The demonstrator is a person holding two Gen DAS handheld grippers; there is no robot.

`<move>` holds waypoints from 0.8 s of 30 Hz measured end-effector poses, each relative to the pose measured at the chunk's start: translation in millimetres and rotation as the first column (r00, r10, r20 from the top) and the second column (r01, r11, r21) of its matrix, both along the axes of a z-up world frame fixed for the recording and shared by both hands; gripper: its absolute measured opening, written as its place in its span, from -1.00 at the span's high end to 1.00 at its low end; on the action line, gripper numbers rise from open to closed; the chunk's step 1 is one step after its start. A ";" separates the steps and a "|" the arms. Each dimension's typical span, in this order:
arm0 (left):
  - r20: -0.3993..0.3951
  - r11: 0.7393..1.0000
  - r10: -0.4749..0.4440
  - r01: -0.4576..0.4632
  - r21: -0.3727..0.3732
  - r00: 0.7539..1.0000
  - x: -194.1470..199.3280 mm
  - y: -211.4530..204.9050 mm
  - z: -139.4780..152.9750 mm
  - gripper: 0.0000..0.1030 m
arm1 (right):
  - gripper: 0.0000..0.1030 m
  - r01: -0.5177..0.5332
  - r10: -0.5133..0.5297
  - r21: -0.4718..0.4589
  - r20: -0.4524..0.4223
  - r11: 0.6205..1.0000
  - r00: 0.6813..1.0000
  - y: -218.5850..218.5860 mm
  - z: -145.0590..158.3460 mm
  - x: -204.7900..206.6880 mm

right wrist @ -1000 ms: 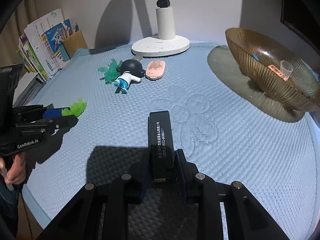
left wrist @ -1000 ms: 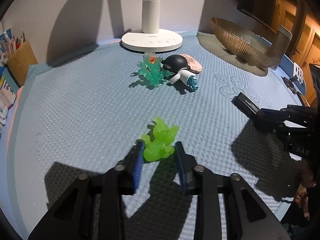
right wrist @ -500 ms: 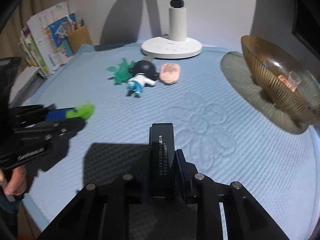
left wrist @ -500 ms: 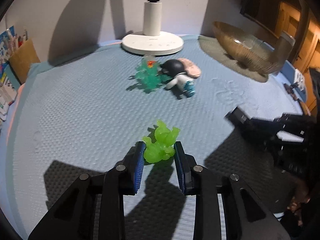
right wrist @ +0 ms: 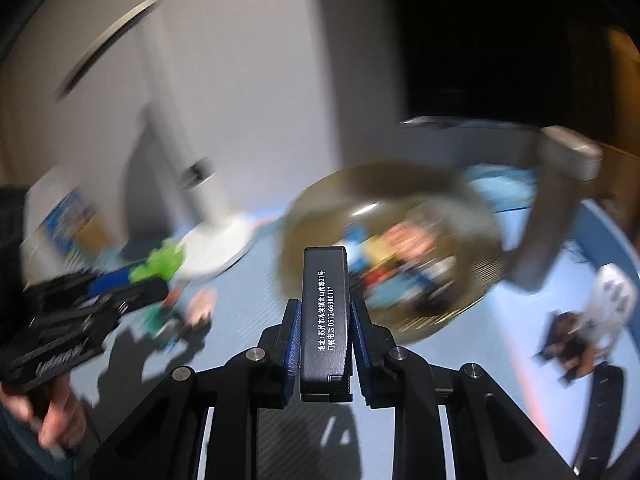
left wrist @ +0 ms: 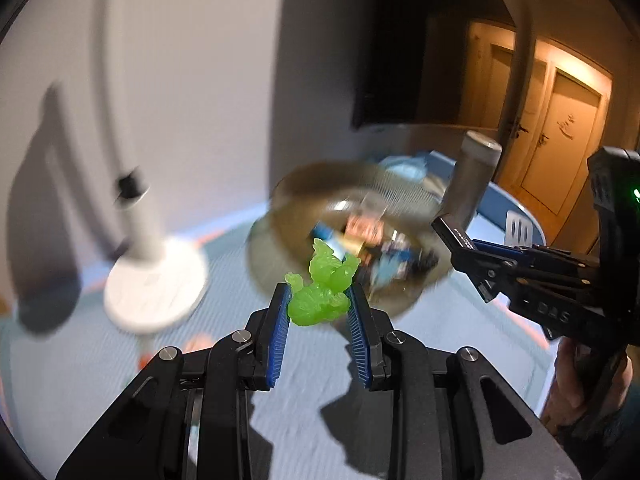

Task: Organize rigid objects
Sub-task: 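Carry both items into the amber bowl and release them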

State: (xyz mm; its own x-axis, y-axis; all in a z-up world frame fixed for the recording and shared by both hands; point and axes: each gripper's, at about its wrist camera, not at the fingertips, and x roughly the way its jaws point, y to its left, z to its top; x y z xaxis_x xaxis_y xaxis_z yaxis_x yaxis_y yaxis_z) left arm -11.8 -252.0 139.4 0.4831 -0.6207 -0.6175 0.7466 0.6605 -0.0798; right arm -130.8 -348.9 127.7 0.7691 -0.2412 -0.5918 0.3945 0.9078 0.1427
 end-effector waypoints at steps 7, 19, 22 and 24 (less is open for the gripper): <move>-0.061 0.999 -0.015 0.018 0.051 0.998 28.7 -80.0 -34.4 0.50 | 0.54 0.165 -0.155 0.092 -0.108 0.982 0.982 -67.6 -20.0 32.6; -0.098 0.997 0.009 -0.016 -0.073 0.995 31.9 -41.7 -7.2 -0.46 | 0.52 0.130 -0.128 0.147 -0.026 0.981 0.991 -79.3 -12.4 20.9; -0.037 0.993 0.054 -0.058 -0.107 0.998 17.2 4.7 18.8 -0.46 | 0.52 0.075 -0.076 0.134 -0.002 0.988 0.997 -53.8 -0.5 12.9; -0.008 0.989 0.087 -0.087 -0.117 0.996 9.5 32.6 32.0 -0.50 | 0.52 0.031 -0.033 0.117 0.020 0.993 0.999 -32.2 10.0 9.0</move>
State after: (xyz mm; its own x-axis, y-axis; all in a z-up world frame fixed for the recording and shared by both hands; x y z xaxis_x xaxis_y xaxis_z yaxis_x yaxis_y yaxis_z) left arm -2.3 -219.4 171.3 0.5367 -0.6447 -0.5444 0.6864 0.7088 -0.1626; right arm -121.8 -381.1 137.7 0.7751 -0.1962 -0.6006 0.4186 0.8715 0.2555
